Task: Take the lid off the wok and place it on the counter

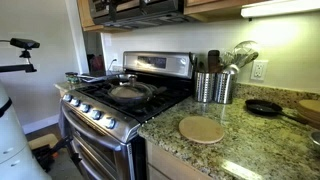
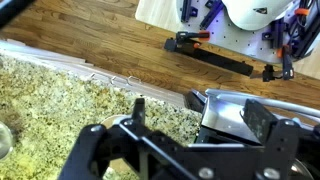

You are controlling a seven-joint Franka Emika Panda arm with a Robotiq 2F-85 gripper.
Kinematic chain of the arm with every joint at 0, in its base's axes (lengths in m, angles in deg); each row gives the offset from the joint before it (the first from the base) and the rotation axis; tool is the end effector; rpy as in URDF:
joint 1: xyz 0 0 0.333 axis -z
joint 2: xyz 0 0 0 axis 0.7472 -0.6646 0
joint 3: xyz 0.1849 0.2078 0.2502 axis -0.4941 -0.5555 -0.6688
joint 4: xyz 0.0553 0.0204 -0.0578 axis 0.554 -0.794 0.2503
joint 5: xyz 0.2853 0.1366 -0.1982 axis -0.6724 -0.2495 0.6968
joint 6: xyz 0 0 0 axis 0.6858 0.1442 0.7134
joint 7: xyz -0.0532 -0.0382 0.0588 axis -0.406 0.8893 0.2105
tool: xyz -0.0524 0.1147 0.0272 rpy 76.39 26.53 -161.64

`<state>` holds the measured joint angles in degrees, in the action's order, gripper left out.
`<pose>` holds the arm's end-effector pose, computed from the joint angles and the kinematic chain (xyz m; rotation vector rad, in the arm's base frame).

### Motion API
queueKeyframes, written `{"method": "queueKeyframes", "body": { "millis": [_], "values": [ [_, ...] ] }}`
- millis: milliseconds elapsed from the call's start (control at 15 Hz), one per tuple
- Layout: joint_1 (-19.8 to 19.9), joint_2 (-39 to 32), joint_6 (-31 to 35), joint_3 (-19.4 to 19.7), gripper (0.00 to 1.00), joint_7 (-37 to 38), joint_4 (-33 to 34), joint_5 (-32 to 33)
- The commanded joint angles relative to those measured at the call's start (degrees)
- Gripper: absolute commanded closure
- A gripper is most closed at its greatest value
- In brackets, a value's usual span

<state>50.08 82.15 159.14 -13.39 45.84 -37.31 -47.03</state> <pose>0.2767 -0.0918 0.6102 2.9207 0.4364 -0.4037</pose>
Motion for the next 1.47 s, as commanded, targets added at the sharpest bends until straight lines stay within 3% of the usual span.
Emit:
{"method": "queueKeyframes", "body": {
  "millis": [0, 333, 533, 1200, 1400],
  "values": [
    [-1.23, 0.0, -0.31, 0.85, 0.0, 0.49, 0.19, 0.36],
    [-1.23, 0.01, -0.31, 0.86, 0.0, 0.49, 0.19, 0.36],
    [-2.01, 0.55, 3.33, 1.33, 0.0, 0.67, -1.46, -1.38],
    [-4.79, 2.53, 32.26, -2.39, 0.0, 7.19, -15.17, -11.65],
    [-5.67, 2.14, 36.83, -4.52, 0.0, 8.35, -17.89, -12.26]
  ]
}}
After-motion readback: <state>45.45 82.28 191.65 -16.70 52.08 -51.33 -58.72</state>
